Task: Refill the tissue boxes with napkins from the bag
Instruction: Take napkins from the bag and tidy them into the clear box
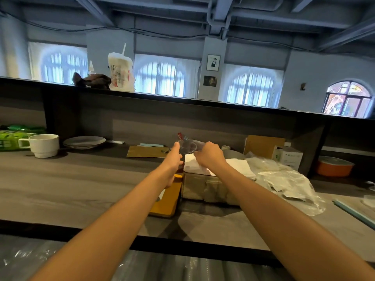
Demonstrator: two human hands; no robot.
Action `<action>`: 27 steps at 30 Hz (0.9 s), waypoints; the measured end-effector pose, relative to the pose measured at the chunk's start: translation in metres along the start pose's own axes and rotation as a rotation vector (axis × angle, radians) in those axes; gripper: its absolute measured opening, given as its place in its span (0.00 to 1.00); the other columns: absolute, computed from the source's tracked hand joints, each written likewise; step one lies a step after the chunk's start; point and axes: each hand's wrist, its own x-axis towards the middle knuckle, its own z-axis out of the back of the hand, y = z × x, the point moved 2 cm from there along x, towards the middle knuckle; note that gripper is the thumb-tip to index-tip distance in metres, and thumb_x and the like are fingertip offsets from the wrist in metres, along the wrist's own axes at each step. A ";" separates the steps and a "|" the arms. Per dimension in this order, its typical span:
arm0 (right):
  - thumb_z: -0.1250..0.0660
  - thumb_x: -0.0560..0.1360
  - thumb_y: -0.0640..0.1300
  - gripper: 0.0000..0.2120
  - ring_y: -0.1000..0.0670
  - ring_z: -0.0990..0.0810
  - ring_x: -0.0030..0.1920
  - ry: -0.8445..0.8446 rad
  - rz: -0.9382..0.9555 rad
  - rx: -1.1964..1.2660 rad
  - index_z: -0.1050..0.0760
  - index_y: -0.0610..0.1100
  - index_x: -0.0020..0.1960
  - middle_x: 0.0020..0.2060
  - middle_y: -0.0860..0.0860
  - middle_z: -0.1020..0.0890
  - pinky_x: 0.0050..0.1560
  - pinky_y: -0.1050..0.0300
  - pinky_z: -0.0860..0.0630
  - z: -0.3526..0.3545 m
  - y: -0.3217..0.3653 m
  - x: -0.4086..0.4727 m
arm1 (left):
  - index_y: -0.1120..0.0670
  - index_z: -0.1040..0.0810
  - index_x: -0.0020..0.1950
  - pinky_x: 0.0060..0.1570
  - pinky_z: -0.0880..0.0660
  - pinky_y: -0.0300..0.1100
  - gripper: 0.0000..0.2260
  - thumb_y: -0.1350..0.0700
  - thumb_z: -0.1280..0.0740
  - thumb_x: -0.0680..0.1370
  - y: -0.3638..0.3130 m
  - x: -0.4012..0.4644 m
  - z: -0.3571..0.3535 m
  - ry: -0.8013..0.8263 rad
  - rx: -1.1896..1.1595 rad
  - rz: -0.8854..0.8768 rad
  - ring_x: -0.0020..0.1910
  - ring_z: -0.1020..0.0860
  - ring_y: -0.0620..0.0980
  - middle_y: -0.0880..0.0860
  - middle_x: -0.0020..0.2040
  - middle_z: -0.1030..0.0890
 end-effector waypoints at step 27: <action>0.54 0.85 0.55 0.25 0.46 0.24 0.59 0.491 0.034 0.345 0.27 0.41 0.66 0.63 0.46 0.22 0.59 0.52 0.27 -0.005 -0.023 0.009 | 0.51 0.21 0.57 0.62 0.30 0.49 0.25 0.38 0.54 0.84 -0.008 0.007 -0.002 -0.141 0.192 -0.399 0.62 0.24 0.52 0.52 0.59 0.21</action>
